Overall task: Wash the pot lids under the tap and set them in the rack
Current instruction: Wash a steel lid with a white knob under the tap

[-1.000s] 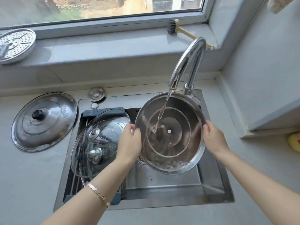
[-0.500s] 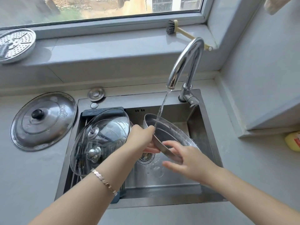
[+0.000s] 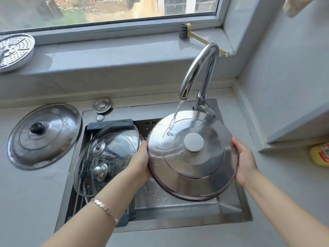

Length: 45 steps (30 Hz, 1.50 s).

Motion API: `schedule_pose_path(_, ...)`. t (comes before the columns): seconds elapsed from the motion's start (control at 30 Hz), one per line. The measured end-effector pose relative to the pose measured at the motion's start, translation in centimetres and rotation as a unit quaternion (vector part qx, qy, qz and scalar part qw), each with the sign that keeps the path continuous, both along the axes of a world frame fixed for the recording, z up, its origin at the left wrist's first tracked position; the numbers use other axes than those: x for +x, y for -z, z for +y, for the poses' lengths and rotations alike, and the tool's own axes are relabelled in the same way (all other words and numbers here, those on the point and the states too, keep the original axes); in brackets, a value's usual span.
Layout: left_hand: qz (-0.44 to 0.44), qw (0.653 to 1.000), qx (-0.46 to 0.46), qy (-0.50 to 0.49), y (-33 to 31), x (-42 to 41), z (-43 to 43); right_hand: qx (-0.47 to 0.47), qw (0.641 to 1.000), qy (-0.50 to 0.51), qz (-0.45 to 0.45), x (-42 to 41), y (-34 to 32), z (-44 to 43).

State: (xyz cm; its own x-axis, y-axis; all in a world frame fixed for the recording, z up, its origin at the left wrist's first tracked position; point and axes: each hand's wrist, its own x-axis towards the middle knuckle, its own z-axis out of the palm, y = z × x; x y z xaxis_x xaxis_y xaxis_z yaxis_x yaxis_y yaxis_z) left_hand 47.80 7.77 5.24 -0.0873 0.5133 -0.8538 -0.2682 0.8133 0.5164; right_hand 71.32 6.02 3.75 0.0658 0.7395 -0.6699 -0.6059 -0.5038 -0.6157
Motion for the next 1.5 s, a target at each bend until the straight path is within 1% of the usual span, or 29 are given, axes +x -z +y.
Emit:
schedule_pose_path(0.07,0.028,0.998,0.055,-0.020,-1.1,-0.4,0.7,-0.035,0.999,-0.014,-0.007,-1.1,1.2,-0.3)
schedule_pose_path(0.17,0.110,0.985,0.130,-0.018,-3.3,-1.2,1.7,-0.103,0.992,-0.050,-0.057,-3.4,4.0,-0.2)
schedule_pose_path(0.23,0.178,0.969,0.171,0.004,-4.6,-1.7,2.2,-0.134,0.985,-0.089,-0.066,-5.3,5.5,-0.1)
schedule_pose_path(0.3,0.236,0.947,0.219,0.022,-5.7,-2.1,2.4,-0.153,0.979,-0.121,-0.052,-7.5,6.5,0.2)
schedule_pose_path(0.4,0.249,0.919,0.303,0.034,-7.2,-2.3,2.0,-0.154,0.983,-0.102,0.007,-10.5,6.6,1.3)
schedule_pose_path(0.47,0.256,0.901,0.347,0.038,-7.6,-2.6,1.8,-0.141,0.987,-0.074,0.026,-11.9,6.1,2.6)
schedule_pose_path(0.53,0.276,0.886,0.372,0.031,-7.5,-3.2,1.8,-0.131,0.989,-0.064,0.012,-12.9,5.4,4.0)
schedule_pose_path(0.57,0.292,0.878,0.378,0.022,-7.3,-3.6,1.8,-0.131,0.988,-0.075,-0.024,-13.3,4.9,4.7)
schedule_pose_path(0.6,0.311,0.873,0.376,0.011,-6.9,-4.1,1.9,-0.126,0.986,-0.086,-0.072,-13.6,4.6,5.2)
schedule_pose_path(0.67,0.347,0.870,0.349,-0.024,-5.9,-4.9,2.1,-0.095,0.969,-0.102,-0.205,-13.5,3.9,6.2)
schedule_pose_path(0.73,0.378,0.875,0.296,-0.051,-5.1,-5.5,2.5,-0.053,0.937,-0.104,-0.329,-12.4,2.5,7.0)
schedule_pose_path(0.8,0.401,0.885,0.232,-0.053,-4.1,-5.7,3.0,-0.005,0.903,-0.121,-0.413,-10.4,0.6,7.5)
schedule_pose_path(0.83,0.398,0.894,0.202,-0.041,-3.7,-5.6,3.2,0.014,0.887,-0.127,-0.443,-9.3,-0.2,7.5)
schedule_pose_path(0.93,0.362,0.926,0.105,0.016,-2.4,-4.1,4.2,0.061,0.851,-0.112,-0.509,-5.8,-2.5,7.3)
schedule_pose_path(1.0,0.302,0.950,0.071,0.023,-1.4,-2.6,4.7,0.086,0.833,-0.084,-0.540,-3.7,-3.4,6.6)
schedule_pose_path(1.07,0.216,0.973,0.078,-0.002,-0.9,-1.0,4.8,0.102,0.829,-0.069,-0.545,-1.8,-3.5,5.5)
schedule_pose_path(1.1,0.188,0.978,0.085,-0.015,-0.8,-0.3,4.9,0.100,0.831,-0.068,-0.543,-1.1,-3.1,5.0)
schedule_pose_path(1.17,0.178,0.979,0.103,-0.009,-0.7,0.7,5.1,0.081,0.844,-0.087,-0.523,0.0,-1.6,3.8)
schedule_pose_path(1.23,0.233,0.960,0.137,0.071,-0.9,1.5,5.4,0.041,0.867,-0.118,-0.483,0.9,0.8,2.9)
schedule_pose_path(1.3,0.280,0.932,0.172,0.151,-0.9,2.0,5.5,-0.036,0.875,-0.169,-0.452,1.4,3.3,2.0)
schedule_pose_path(1.37,0.298,0.913,0.194,0.200,-1.1,2.6,5.6,-0.119,0.885,-0.228,-0.387,1.3,5.4,0.9)
schedule_pose_path(1.4,0.314,0.899,0.202,0.230,-1.1,2.9,5.7,-0.143,0.888,-0.257,-0.353,1.1,6.3,0.3)
schedule_pose_path(1.43,0.341,0.875,0.213,0.269,-1.3,3.3,5.7,-0.151,0.883,-0.279,-0.345,0.8,7.0,0.0)
schedule_pose_path(1.47,0.370,0.848,0.223,0.308,-1.5,3.8,5.7,-0.146,0.872,-0.291,-0.365,0.7,7.5,0.1)
schedule_pose_path(1.5,0.401,0.817,0.232,0.342,-1.7,4.3,5.6,-0.130,0.858,-0.288,-0.405,0.6,7.8,0.6)
